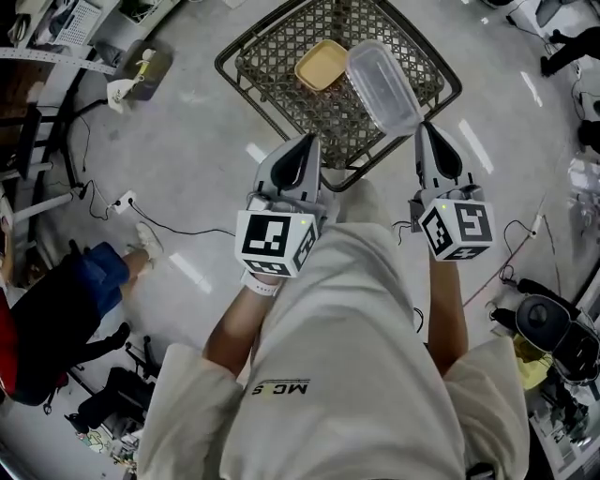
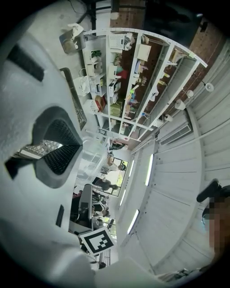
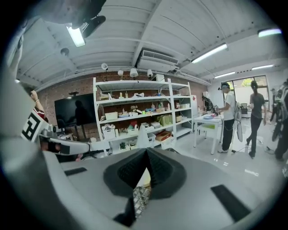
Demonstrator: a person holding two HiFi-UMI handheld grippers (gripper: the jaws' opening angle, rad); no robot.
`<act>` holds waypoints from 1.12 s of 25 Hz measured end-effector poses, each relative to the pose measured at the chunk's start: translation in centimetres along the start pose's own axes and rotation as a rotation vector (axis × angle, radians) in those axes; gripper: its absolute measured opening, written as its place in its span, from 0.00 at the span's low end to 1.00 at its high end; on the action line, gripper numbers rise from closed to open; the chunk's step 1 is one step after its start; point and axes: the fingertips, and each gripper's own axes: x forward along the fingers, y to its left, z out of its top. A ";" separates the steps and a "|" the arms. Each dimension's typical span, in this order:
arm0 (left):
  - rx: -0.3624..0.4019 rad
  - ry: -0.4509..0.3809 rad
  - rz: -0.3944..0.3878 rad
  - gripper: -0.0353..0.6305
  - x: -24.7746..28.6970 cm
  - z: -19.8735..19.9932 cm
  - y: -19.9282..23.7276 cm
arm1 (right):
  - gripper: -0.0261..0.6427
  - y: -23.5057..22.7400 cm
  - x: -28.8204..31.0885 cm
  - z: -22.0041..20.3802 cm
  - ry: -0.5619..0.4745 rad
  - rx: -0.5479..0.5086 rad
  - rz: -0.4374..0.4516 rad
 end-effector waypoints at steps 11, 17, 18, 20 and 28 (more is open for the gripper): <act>0.040 -0.082 0.000 0.09 -2.7 4.0 0.1 | 0.06 1.0 -3.7 4.5 -0.134 -0.030 -0.027; 0.061 -0.095 -0.007 0.09 -3.2 5.0 0.1 | 0.06 0.4 -5.5 4.8 -0.162 -0.036 -0.058; 0.065 -0.095 -0.010 0.09 -3.1 5.1 0.1 | 0.06 0.3 -5.7 4.8 -0.163 -0.037 -0.062; 0.066 -0.090 -0.016 0.09 -3.0 5.0 0.1 | 0.06 0.2 -5.9 4.4 -0.161 -0.028 -0.076; 0.069 -0.079 -0.026 0.09 -3.0 5.1 -0.1 | 0.06 0.3 -6.1 3.6 -0.156 0.009 -0.105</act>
